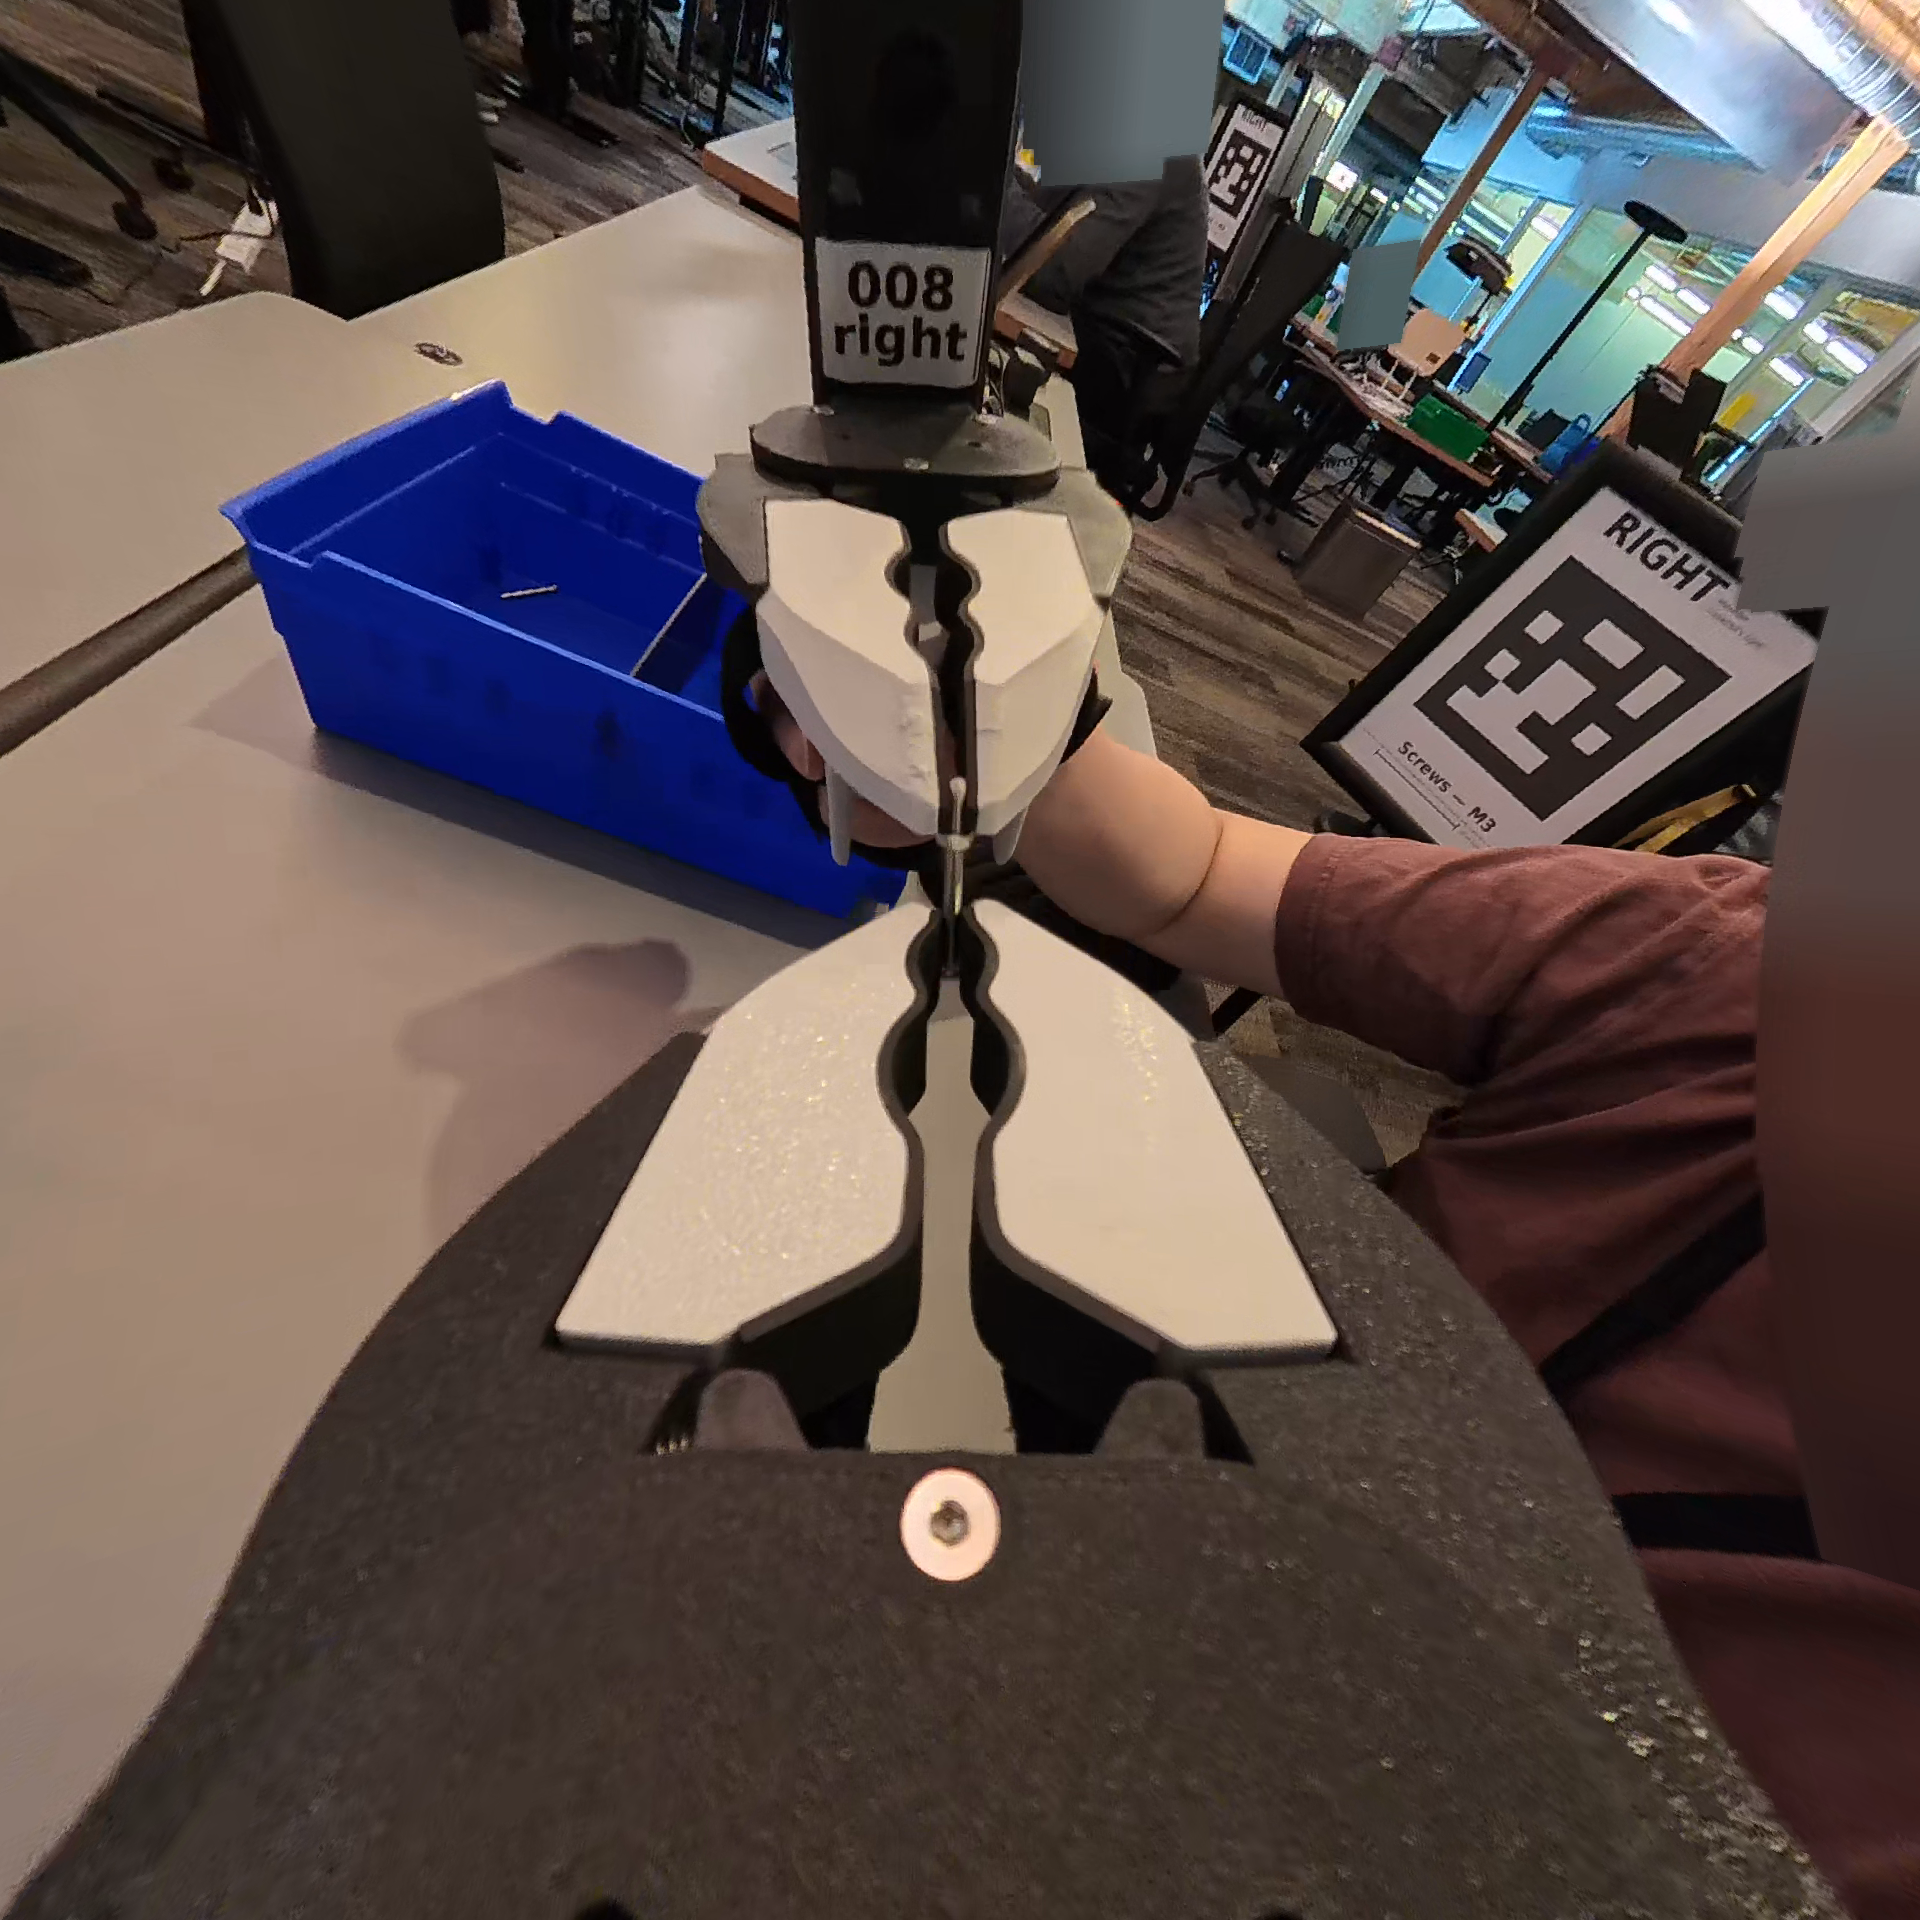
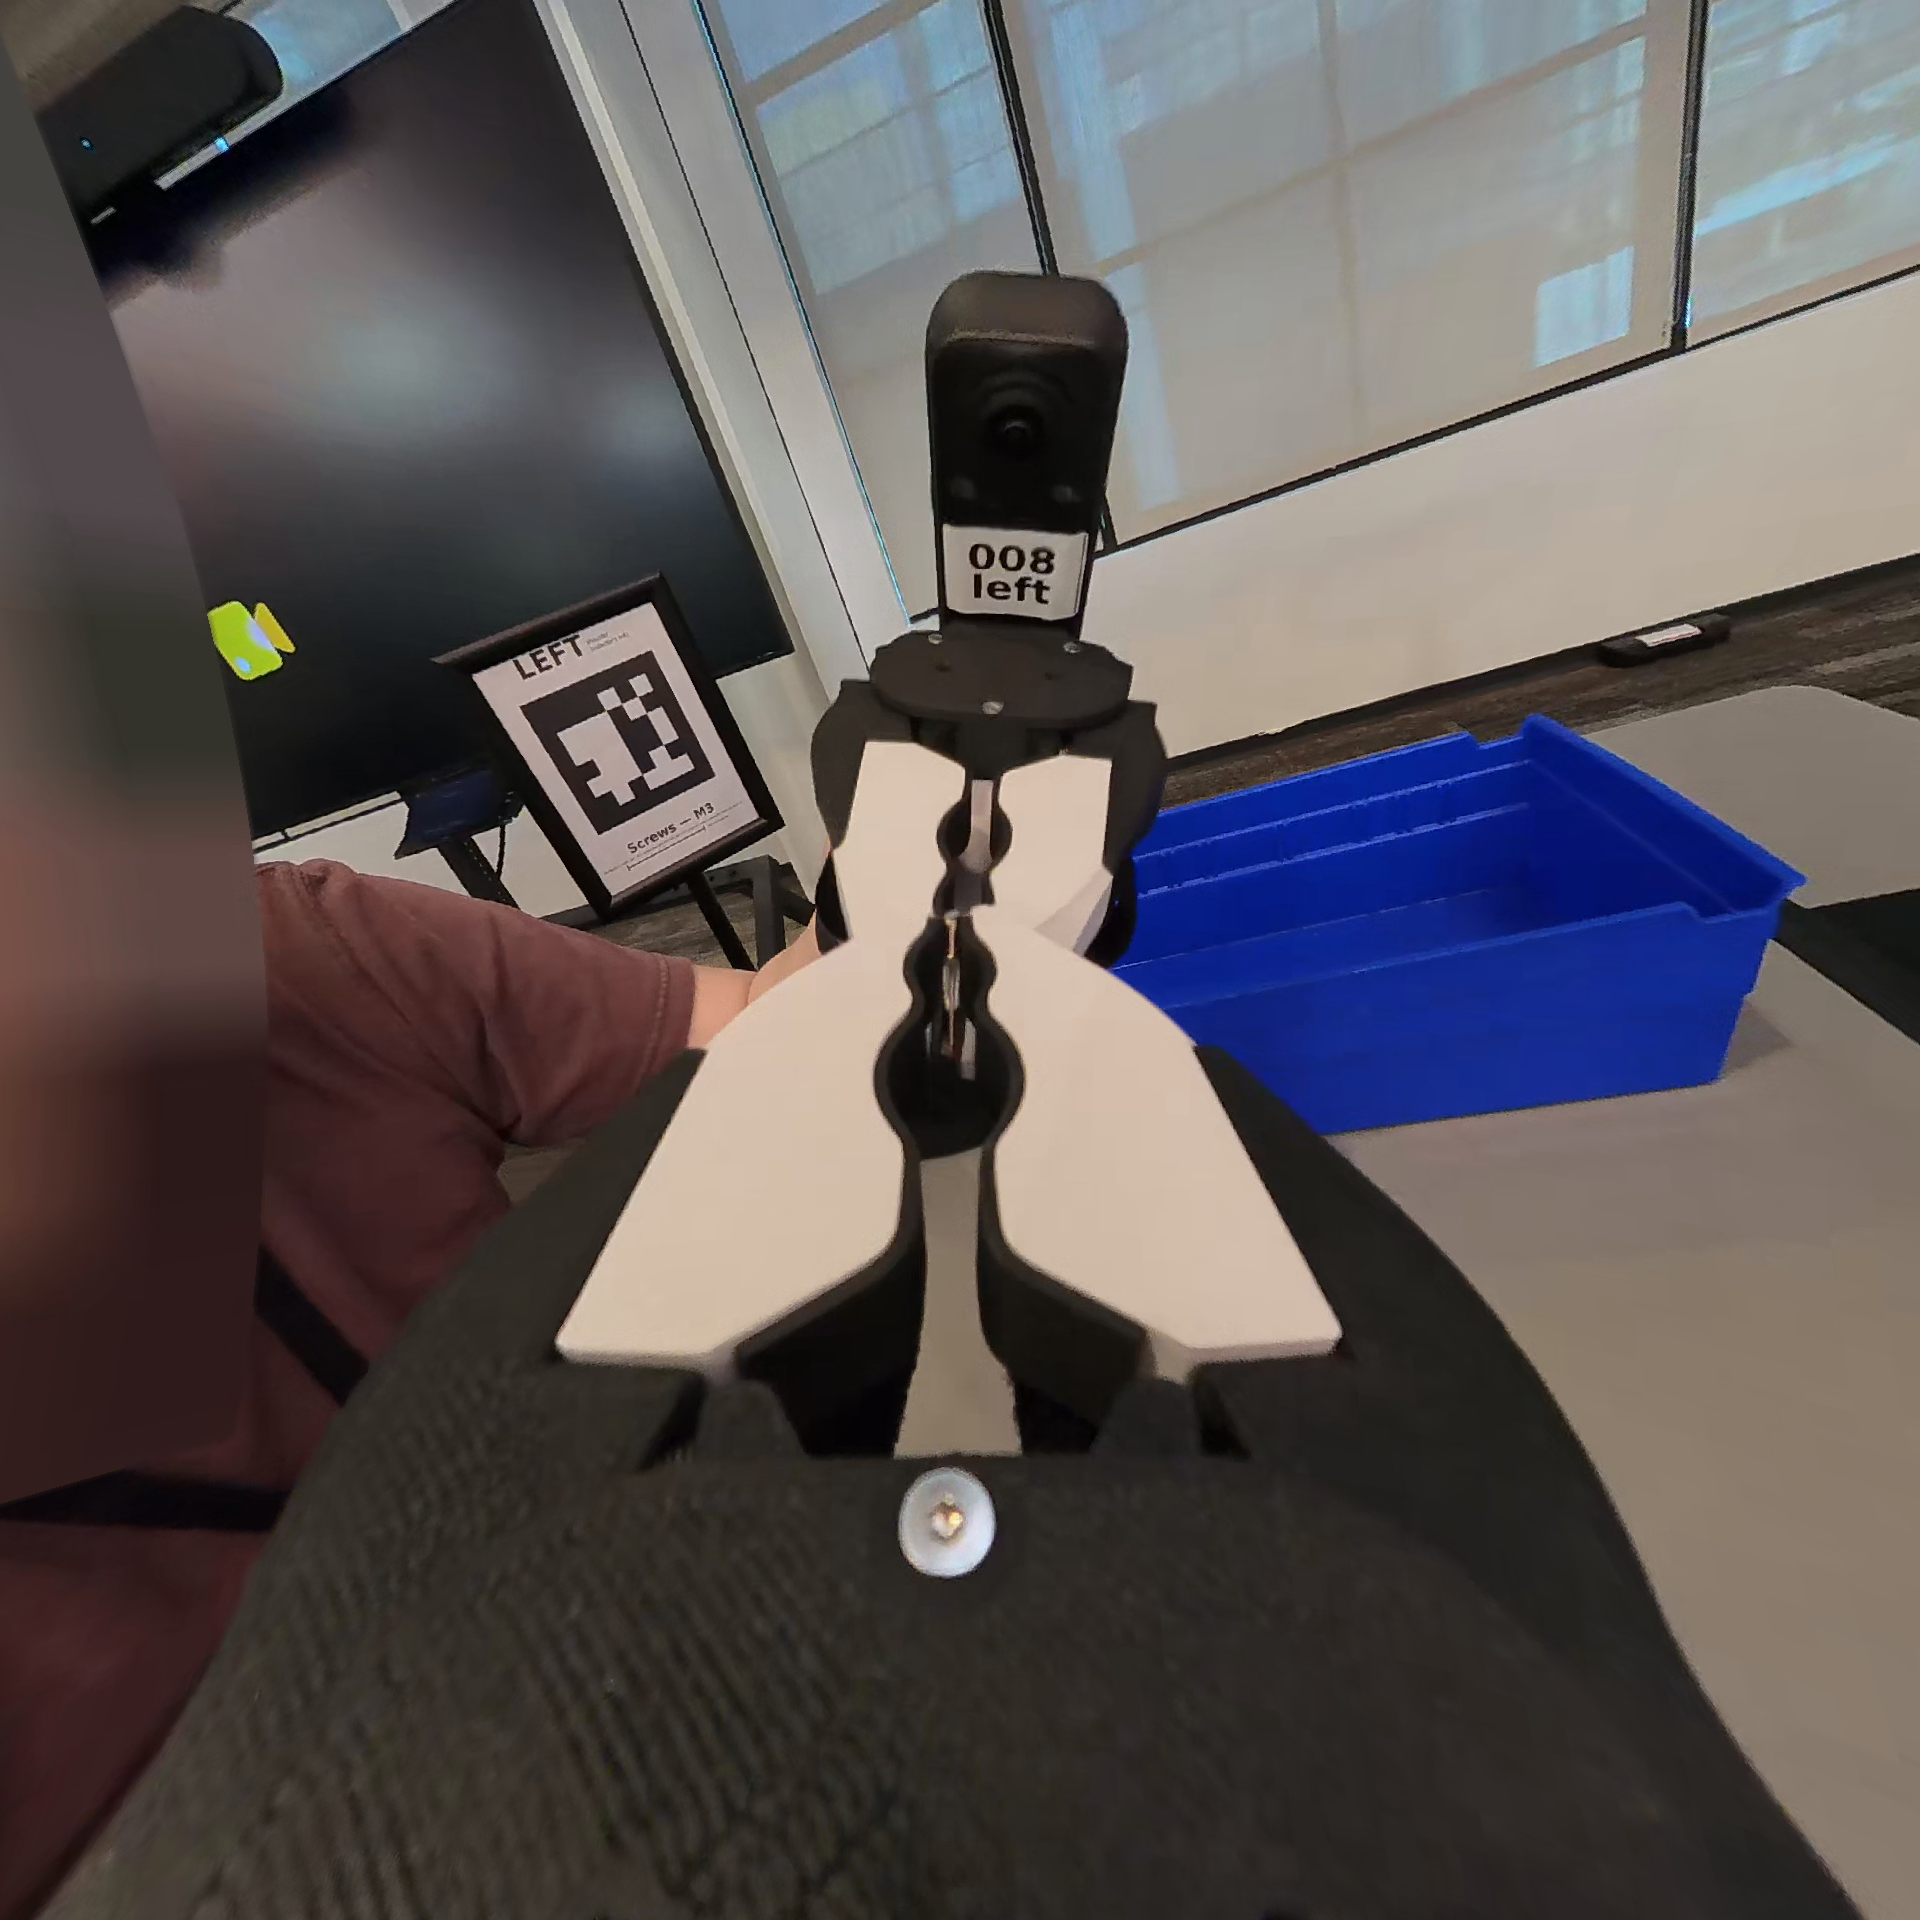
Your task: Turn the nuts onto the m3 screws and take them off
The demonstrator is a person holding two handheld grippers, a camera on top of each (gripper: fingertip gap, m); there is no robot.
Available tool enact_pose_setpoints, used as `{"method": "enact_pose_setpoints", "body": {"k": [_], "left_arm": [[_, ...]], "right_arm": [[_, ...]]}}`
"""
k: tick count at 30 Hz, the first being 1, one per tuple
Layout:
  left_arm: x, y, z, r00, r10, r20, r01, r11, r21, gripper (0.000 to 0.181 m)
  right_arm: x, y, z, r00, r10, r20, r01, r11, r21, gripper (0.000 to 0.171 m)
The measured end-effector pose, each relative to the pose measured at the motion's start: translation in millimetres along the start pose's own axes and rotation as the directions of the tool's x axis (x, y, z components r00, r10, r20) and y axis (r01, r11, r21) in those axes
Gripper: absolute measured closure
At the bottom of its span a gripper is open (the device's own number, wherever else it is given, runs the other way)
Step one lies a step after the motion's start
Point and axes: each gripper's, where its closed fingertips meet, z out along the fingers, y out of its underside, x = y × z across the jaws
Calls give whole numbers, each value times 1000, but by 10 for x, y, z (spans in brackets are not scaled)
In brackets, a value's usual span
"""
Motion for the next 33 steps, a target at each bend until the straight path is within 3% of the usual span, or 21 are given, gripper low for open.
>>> {"method": "enact_pose_setpoints", "body": {"k": [11,13,17,24,29,33], "left_arm": [[-14,10,30,1000,-21,-17,21,1000,4,179],[-12,1,32,1000,-16,-10,17,1000,8,179],[-32,1,38,1000,12,23,-12,1000,6,179],[51,-57,16,997,76,19,-77,997,27,179],[65,-59,11,996,82,22,-82,996,22,179],[81,-35,53,997,72,4,-72,997,14,179]], "right_arm": [[26,7,-25,1000,1,6,-1,1000,-3,168],[30,-28,-39,1000,-12,0,12,1000,18,157],[38,7,-3,999,-32,-24,31,1000,-2,153],[9,26,-22,1000,-18,24,19,1000,-11,153],[-85,-20,-62,995,-10,100,9,1000,17,164],[-122,19,45,996,-41,74,41,999,5,160]]}}
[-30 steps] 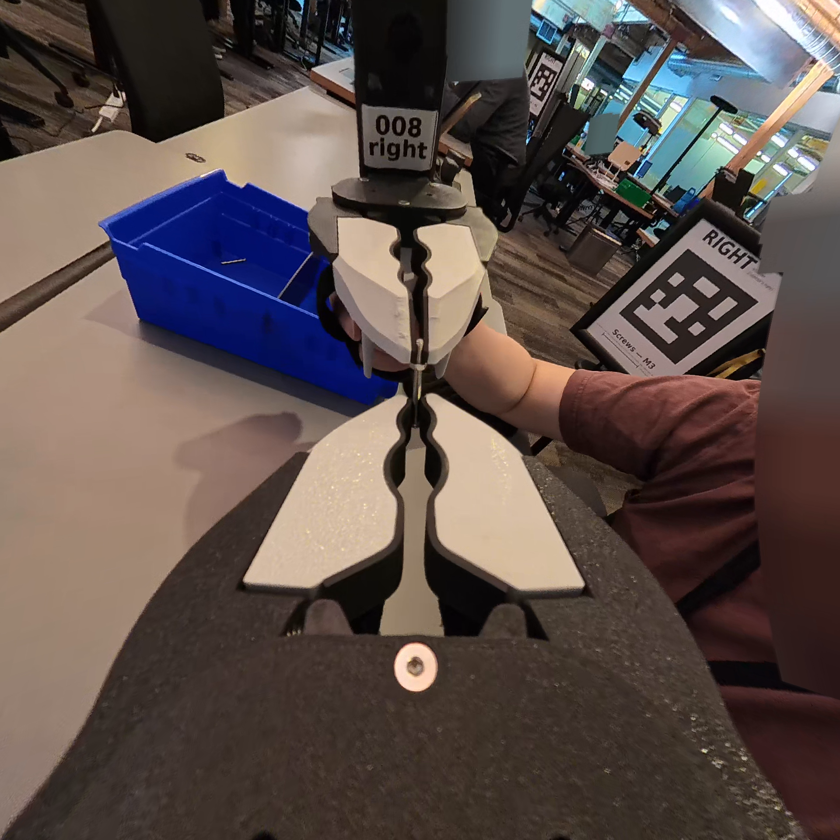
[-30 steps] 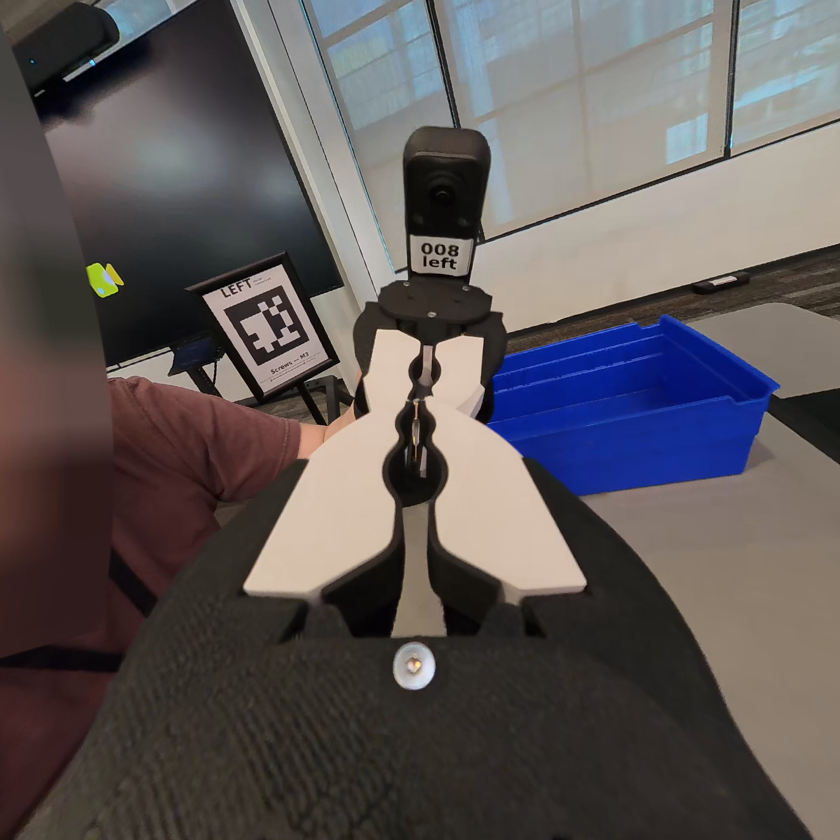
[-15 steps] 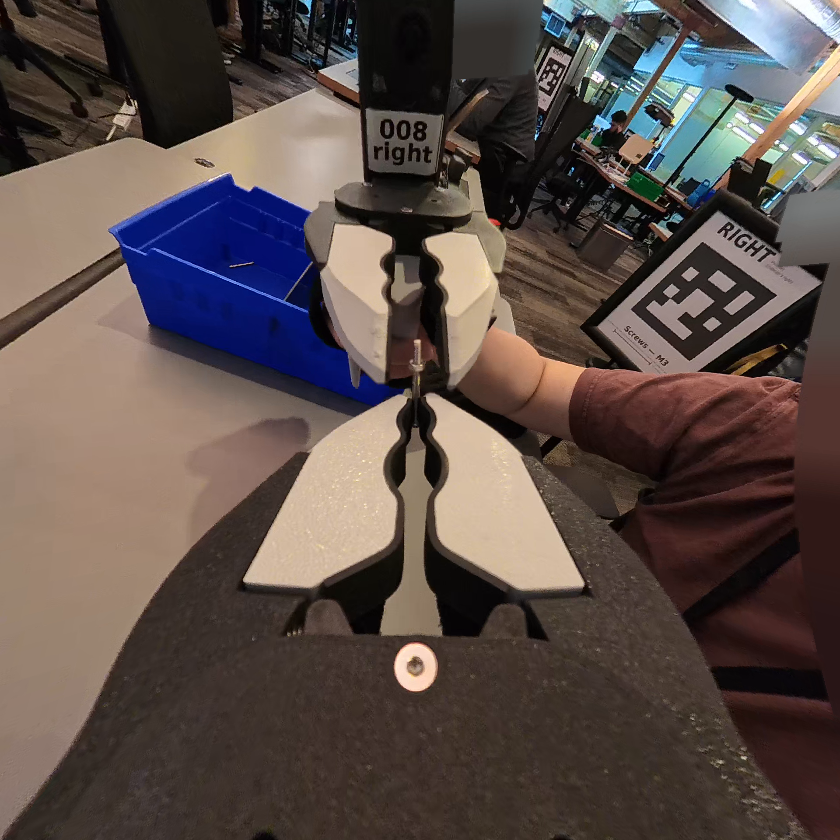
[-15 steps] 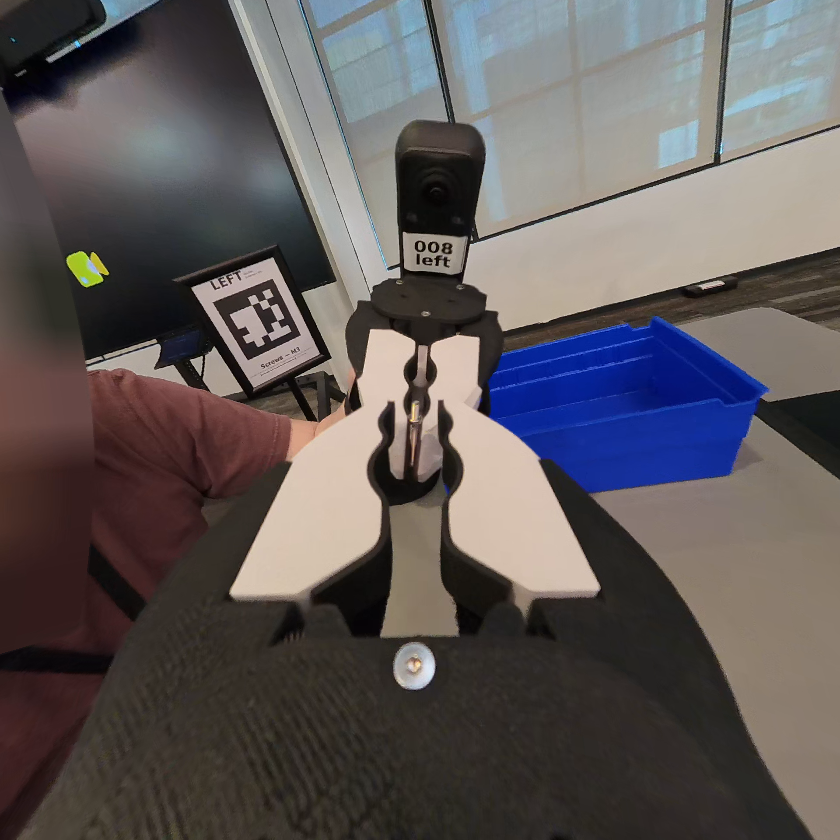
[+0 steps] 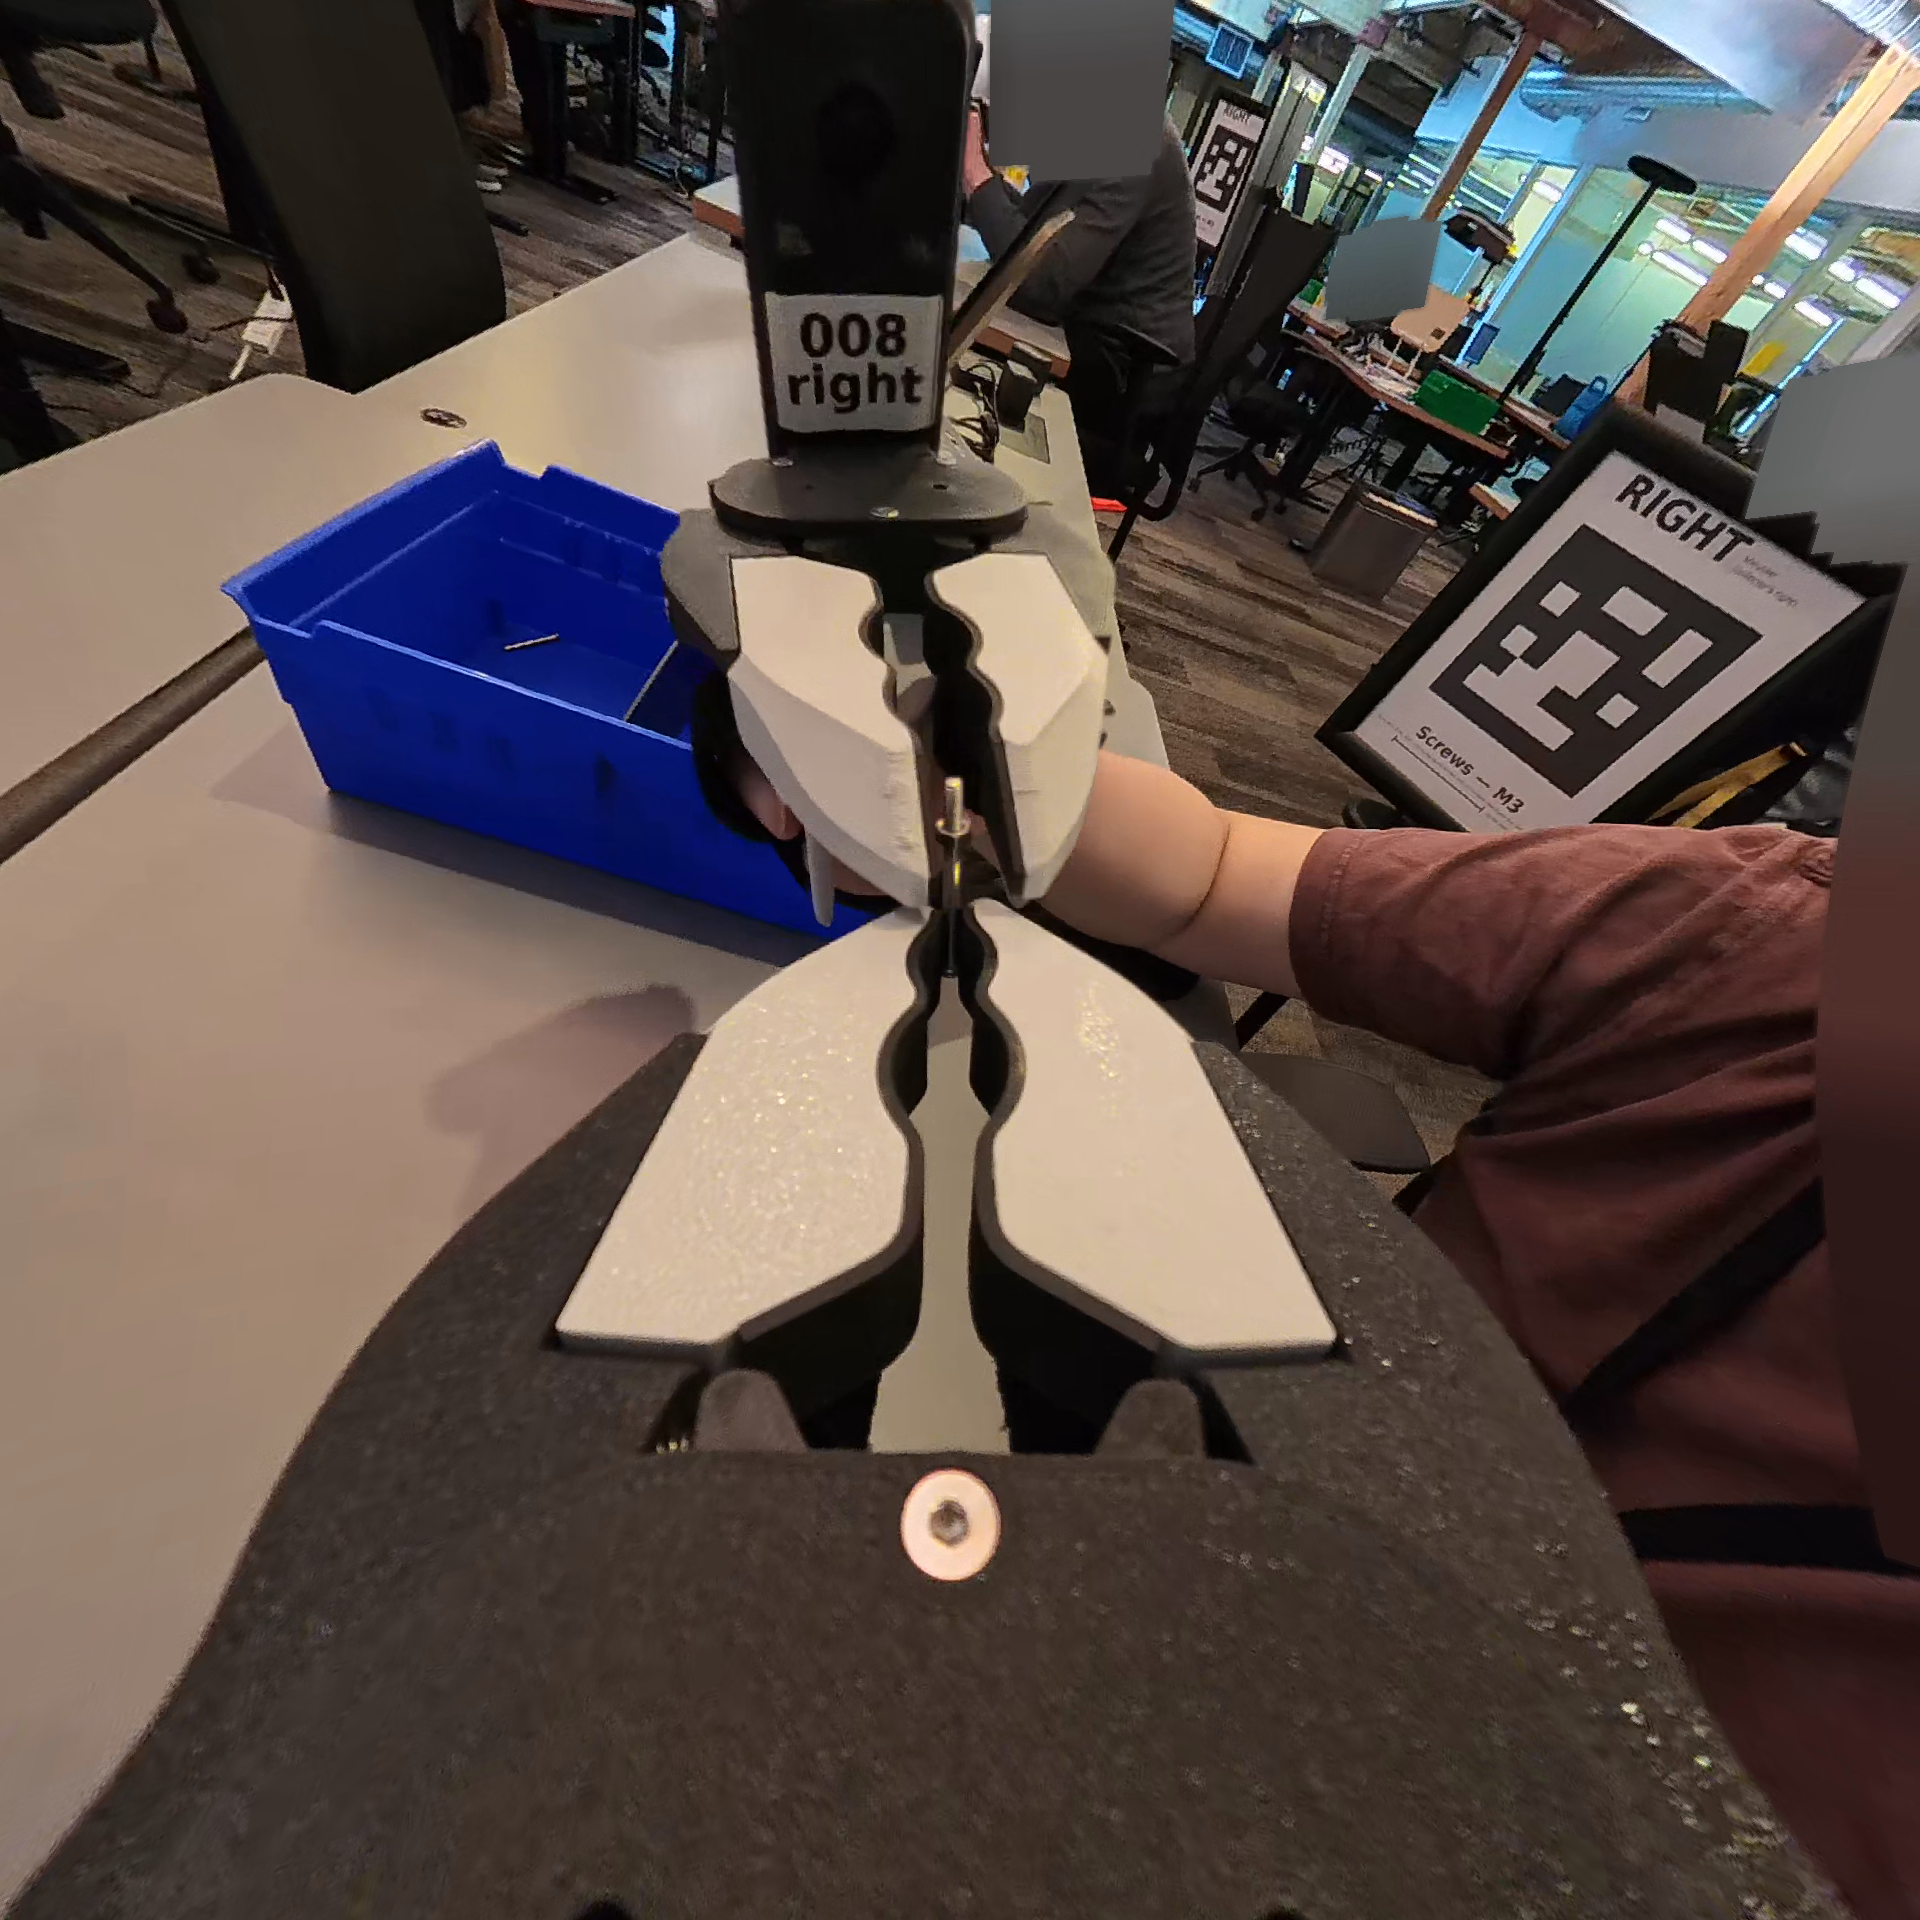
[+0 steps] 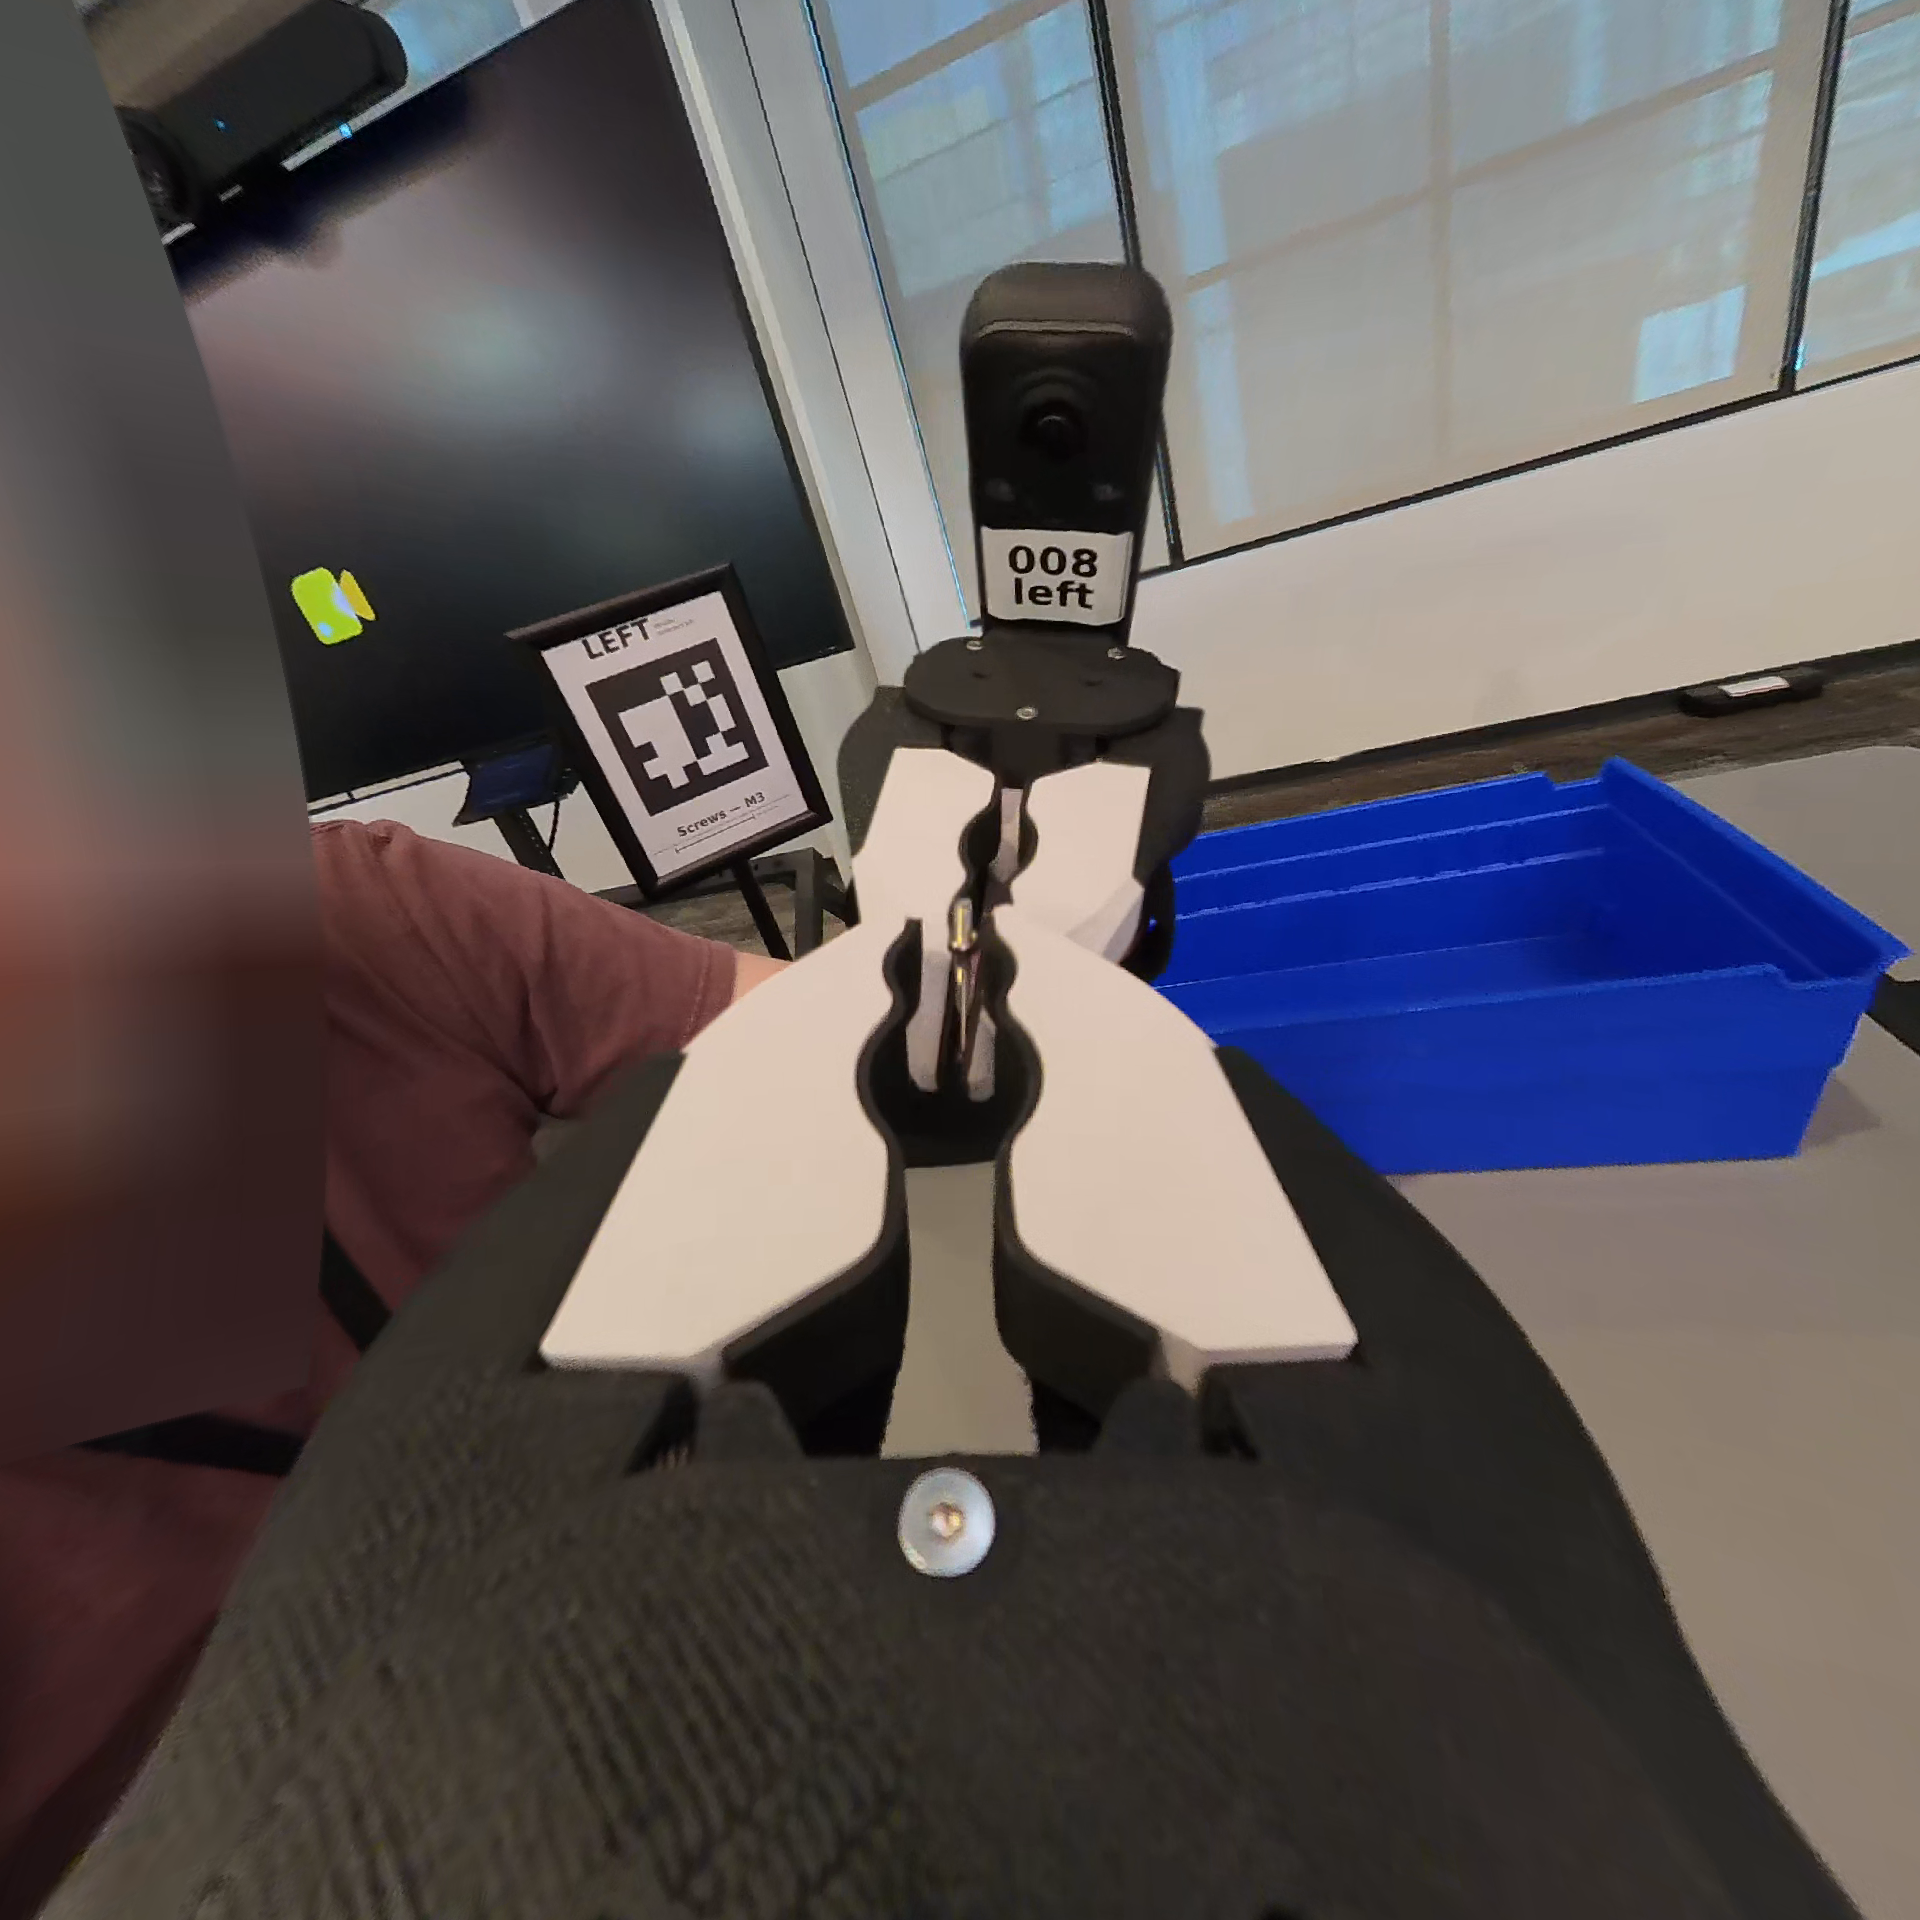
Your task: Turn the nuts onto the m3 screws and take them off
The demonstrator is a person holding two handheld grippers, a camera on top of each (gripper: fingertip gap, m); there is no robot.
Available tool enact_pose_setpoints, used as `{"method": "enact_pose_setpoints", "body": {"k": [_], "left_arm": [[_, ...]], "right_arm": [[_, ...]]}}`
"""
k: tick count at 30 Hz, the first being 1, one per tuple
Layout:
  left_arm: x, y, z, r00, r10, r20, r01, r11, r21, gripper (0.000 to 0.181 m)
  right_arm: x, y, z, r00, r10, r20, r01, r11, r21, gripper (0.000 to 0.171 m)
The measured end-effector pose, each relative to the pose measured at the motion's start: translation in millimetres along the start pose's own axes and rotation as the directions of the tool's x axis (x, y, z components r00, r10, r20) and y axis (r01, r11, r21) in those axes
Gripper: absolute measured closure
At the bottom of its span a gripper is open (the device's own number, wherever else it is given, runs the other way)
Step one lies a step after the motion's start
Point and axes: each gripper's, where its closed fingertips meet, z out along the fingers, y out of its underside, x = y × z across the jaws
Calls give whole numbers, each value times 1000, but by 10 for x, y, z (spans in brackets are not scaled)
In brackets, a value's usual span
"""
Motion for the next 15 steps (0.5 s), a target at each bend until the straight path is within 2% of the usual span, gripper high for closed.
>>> {"method": "enact_pose_setpoints", "body": {"k": [5,8,11,15], "left_arm": [[-1,-6,-6,1000,10,12,-10,1000,2,179],[-5,-31,-36,1000,-4,3,4,1000,16,179],[0,-12,-19,1000,-2,-1,2,1000,5,179],[68,-4,17,1000,2,-29,-2,1000,0,179]], "right_arm": [[54,-13,-79,1000,14,2,-14,1000,5,157],[86,-20,-125,1000,23,-2,-23,1000,9,163],[-14,-17,-57,999,18,35,-18,1000,4,159],[3,7,-4,1000,-1,0,1,1000,-7,155]]}}
